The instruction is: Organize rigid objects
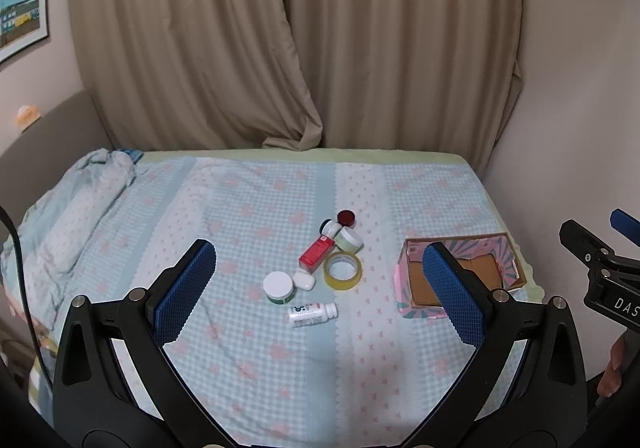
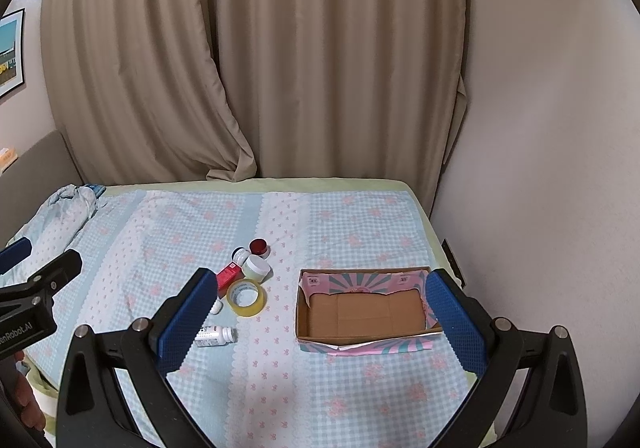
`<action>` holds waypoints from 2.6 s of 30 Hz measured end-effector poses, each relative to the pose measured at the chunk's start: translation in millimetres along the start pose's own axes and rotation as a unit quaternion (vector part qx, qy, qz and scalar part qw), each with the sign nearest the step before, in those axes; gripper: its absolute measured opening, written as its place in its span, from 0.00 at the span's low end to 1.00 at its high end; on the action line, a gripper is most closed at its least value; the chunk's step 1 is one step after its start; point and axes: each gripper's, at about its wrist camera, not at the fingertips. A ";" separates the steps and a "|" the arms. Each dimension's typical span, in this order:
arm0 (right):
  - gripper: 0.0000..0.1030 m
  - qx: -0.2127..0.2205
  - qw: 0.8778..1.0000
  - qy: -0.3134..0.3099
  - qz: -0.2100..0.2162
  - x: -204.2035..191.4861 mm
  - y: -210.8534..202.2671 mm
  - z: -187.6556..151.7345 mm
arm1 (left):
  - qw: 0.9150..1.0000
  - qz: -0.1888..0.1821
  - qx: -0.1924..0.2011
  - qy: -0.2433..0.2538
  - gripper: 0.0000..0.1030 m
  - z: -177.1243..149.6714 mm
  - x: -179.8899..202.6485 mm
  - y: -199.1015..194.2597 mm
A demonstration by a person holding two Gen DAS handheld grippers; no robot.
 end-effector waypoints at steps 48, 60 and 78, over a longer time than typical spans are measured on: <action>1.00 0.005 1.000 0.003 0.009 -2.9 7.0 -0.1 | 1.000 0.003 0.001 0.003 0.99 -0.4 4.0 1.1; 1.00 0.009 1.000 0.003 0.011 -3.2 9.0 -0.8 | 1.000 0.003 -0.002 0.001 0.99 1.6 3.3 1.4; 1.00 -0.050 0.998 -0.001 0.049 -26.8 72.9 -14.3 | 0.996 0.009 -0.084 0.000 0.99 -28.3 -62.5 85.2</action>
Point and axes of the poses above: each gripper's, at about its wrist camera, not at the fingertips, and y roughly the way its jaws point, x to its right, z to its top, and after that the axes turned 15 degrees about z, right-handed
